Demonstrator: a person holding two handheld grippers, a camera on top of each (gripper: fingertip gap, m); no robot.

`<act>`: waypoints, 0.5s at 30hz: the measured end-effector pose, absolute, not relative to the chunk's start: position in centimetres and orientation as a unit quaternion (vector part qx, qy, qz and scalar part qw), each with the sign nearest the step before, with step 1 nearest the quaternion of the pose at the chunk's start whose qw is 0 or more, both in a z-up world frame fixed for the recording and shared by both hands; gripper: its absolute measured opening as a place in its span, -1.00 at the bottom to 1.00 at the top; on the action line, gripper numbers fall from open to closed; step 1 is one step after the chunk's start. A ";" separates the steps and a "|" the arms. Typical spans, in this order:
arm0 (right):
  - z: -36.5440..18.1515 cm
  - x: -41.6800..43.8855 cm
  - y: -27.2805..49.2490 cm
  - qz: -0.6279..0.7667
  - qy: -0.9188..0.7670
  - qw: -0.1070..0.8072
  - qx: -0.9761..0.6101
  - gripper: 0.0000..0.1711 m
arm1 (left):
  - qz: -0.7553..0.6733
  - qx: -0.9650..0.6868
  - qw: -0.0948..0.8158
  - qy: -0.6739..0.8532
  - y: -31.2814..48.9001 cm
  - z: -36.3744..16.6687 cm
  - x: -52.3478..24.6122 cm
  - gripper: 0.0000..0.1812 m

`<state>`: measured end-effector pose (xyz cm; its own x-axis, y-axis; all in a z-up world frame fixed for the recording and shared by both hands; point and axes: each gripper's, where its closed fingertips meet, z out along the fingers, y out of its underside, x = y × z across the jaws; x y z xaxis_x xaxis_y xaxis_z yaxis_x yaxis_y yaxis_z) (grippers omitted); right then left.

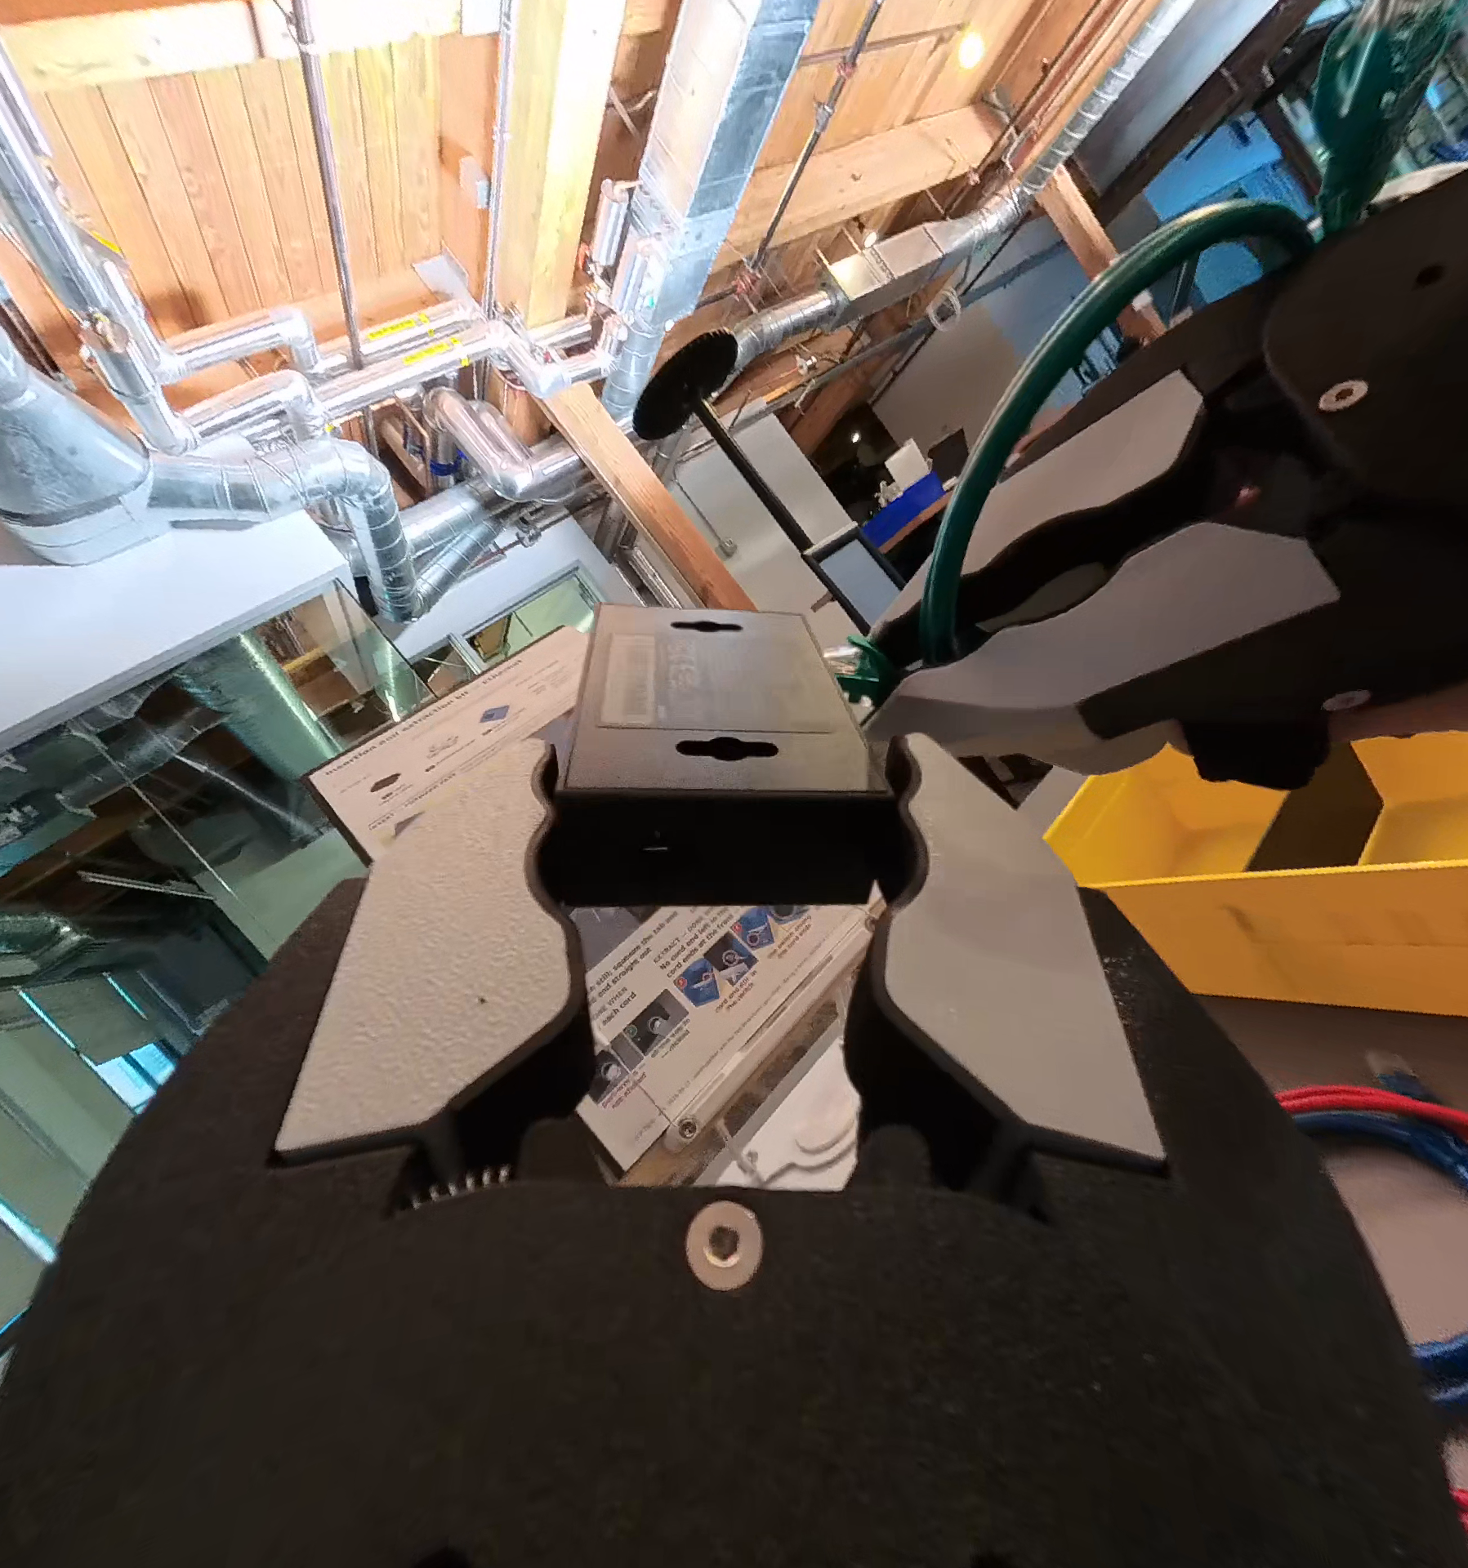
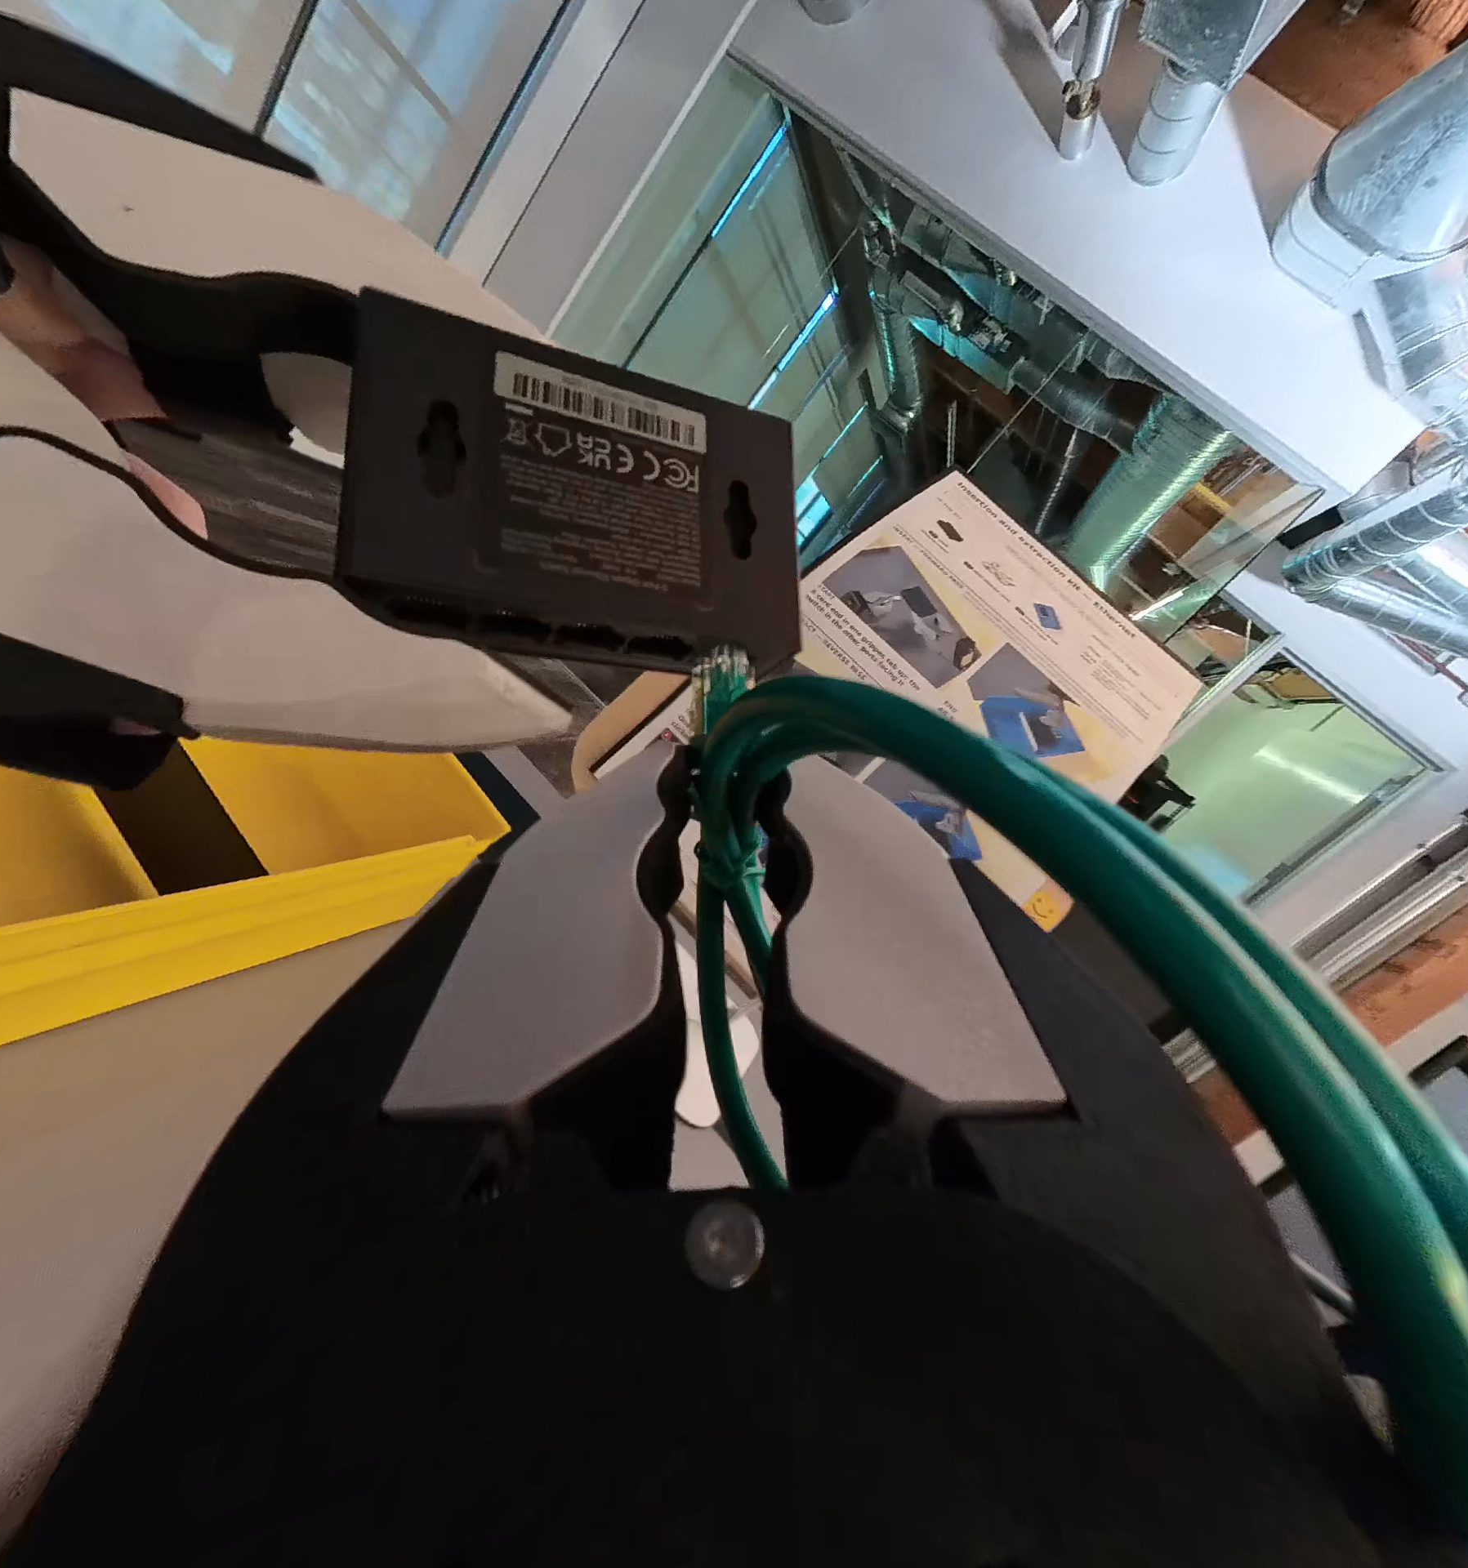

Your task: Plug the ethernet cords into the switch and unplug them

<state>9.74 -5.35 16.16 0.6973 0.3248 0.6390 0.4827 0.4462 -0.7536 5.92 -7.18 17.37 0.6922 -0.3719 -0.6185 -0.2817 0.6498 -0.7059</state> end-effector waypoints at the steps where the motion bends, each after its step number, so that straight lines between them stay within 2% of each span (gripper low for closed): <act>1: 16.2 9.8 -5.3 -0.047 -0.384 0.758 -0.524 -0.82 | -0.021 -0.419 0.818 0.394 -7.1 17.2 5.9 -0.20; 4: 16.0 9.8 -5.3 -0.035 -0.388 0.758 -0.523 -0.82 | -0.001 -0.407 0.819 0.404 -6.9 17.0 5.8 -0.20; 7: 16.1 9.5 -5.6 -0.007 -0.390 0.757 -0.524 -0.82 | -0.041 -0.401 0.824 0.398 -7.3 17.4 5.8 -0.21; 15: 16.1 9.9 -5.7 -0.047 -0.380 0.746 -0.544 -0.82 | -0.075 -0.427 0.802 0.410 -6.8 16.6 6.1 -0.21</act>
